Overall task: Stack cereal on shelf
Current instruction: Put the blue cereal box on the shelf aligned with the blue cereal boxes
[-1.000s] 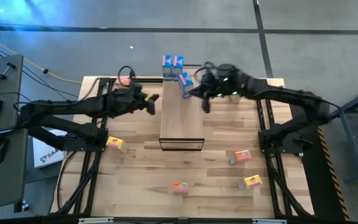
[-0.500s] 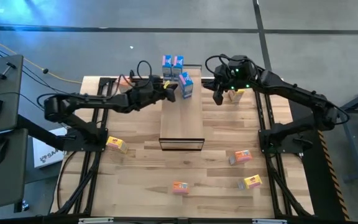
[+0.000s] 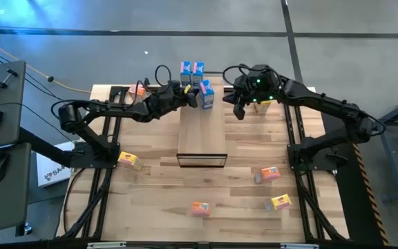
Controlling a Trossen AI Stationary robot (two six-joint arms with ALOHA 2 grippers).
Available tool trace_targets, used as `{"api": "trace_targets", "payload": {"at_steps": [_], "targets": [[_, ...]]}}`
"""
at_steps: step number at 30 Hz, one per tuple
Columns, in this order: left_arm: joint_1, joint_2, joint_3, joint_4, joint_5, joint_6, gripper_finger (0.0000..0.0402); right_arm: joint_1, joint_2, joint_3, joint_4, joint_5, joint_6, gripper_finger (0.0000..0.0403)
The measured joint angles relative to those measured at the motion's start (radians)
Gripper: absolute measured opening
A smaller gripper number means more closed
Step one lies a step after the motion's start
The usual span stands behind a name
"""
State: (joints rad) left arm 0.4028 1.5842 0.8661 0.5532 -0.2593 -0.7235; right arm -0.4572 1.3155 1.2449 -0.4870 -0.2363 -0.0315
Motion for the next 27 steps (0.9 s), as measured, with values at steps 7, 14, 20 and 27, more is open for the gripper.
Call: {"api": "trace_targets", "payload": {"at_steps": [7, 14, 20, 27], "targets": [[0.029, 0.042, 0.000, 0.059, 0.057, -0.008, 0.0000, 0.071, 0.068, 0.000, 0.062, 0.003, -0.001, 0.0000], [0.029, 0.055, 0.033, 0.075, 0.083, 0.022, 0.0000, 0.129, 0.132, 0.000, 0.149, 0.086, 0.024, 0.0000], [0.031, 0.049, 0.046, 0.069, 0.093, 0.049, 0.0000, 0.139, 0.179, 0.000, 0.202, 0.183, 0.032, 0.0000], [0.031, -0.041, 0.046, -0.013, 0.093, 0.130, 0.0000, 0.136, 0.218, 0.000, 0.207, 0.247, 0.028, 0.0000]]}}
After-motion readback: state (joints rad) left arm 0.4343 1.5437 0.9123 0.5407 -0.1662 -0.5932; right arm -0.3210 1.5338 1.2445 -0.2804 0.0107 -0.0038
